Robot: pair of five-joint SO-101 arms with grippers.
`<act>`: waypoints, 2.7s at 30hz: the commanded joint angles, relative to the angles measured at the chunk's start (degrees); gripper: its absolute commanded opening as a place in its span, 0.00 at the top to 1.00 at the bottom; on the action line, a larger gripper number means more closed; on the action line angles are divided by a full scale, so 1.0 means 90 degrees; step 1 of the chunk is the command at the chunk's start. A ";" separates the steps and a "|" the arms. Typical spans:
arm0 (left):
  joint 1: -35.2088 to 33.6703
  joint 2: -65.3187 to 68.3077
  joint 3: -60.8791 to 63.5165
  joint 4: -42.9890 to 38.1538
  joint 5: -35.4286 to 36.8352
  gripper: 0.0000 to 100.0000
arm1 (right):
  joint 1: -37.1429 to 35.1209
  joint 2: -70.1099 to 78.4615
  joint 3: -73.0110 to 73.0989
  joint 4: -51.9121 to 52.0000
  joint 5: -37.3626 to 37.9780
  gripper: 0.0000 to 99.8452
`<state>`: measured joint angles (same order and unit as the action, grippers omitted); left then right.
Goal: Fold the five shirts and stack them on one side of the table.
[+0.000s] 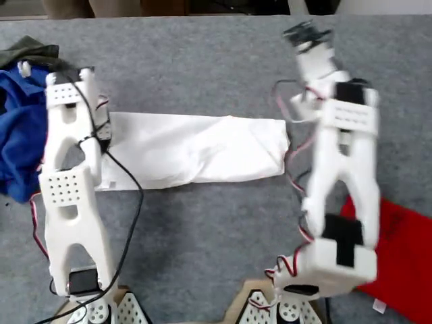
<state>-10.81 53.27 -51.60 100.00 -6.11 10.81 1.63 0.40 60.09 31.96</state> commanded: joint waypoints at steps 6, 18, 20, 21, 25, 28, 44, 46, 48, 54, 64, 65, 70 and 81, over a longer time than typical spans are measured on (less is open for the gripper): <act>0.2051 -0.1958 -0.0293 0.0078 0.0274 0.98 | 0.1470 -0.1040 -0.0357 -0.0322 0.0195 0.99; 0.4161 -0.2095 -0.0987 -0.1084 0.0879 0.98 | 0.2242 -0.1079 -0.0503 -0.0508 0.0371 0.99; 0.4239 -0.2085 -0.0967 -0.1524 0.1192 0.98 | 0.2281 -0.1079 -0.0513 -0.0527 0.0371 0.99; 0.4298 -0.2085 -0.0918 -0.1690 0.1397 0.98 | 0.2291 -0.1079 -0.0513 -0.0527 0.0371 0.99; 0.4611 -0.2085 -0.0674 -0.2051 0.1709 0.98 | 0.2281 -0.1079 -0.0513 -0.0527 0.0371 0.99; 0.4845 -0.2076 -0.0332 -0.2325 0.1719 0.98 | 0.2281 -0.1079 -0.0513 -0.0527 0.0371 0.99; 0.5128 -0.2154 0.0918 -0.3448 0.1729 0.89 | 0.2134 -0.1079 -0.0474 -0.0498 0.0371 0.99; 0.5089 -0.2164 0.0918 -0.3380 0.1739 0.81 | 0.2085 -0.1079 -0.0454 -0.0498 0.0371 0.99; 0.5001 -0.2252 0.0645 -0.2969 0.1924 0.78 | 0.2027 -0.1079 -0.0454 -0.0469 0.0371 0.99; 0.3653 -0.2593 -0.1084 -0.1387 0.2129 0.78 | 0.1548 -0.1079 -0.0552 0.0029 0.0332 0.99; 0.1377 -0.2623 -0.1934 0.0107 0.1065 0.98 | -0.1880 -0.0650 -0.1275 0.1709 0.0186 0.99; 0.1289 -0.2632 -0.1768 0.0107 0.0987 0.98 | -0.2203 -0.0415 -0.1411 0.1797 0.0117 0.99; 0.0977 -0.3248 -0.0166 0.0107 0.0908 0.98 | -0.3140 0.1451 -0.2564 0.1875 -0.0606 0.99; 0.0918 -0.5895 0.5060 -0.1856 0.0791 0.98 | -0.3346 0.5700 -0.7663 0.4347 -0.0938 0.99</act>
<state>-1.93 7.47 -19.34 91.03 1.19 -18.81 46.73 -54.02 92.97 23.78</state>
